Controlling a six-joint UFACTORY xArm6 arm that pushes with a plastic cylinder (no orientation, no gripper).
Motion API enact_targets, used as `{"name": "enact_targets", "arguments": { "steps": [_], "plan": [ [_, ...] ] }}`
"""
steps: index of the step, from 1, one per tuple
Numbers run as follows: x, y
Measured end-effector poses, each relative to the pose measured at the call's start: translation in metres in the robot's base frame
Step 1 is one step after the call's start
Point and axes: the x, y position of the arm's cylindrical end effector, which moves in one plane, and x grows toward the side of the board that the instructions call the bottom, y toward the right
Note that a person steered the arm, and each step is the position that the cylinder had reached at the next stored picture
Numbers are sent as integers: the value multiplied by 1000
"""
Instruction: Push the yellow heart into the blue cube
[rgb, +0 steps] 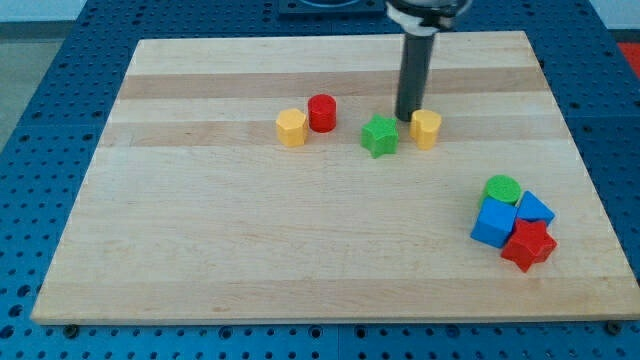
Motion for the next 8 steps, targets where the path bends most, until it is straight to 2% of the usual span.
{"name": "enact_targets", "arguments": {
  "steps": [2, 6, 8],
  "plan": [
    [25, 24],
    [122, 24],
    [139, 20]
  ]
}}
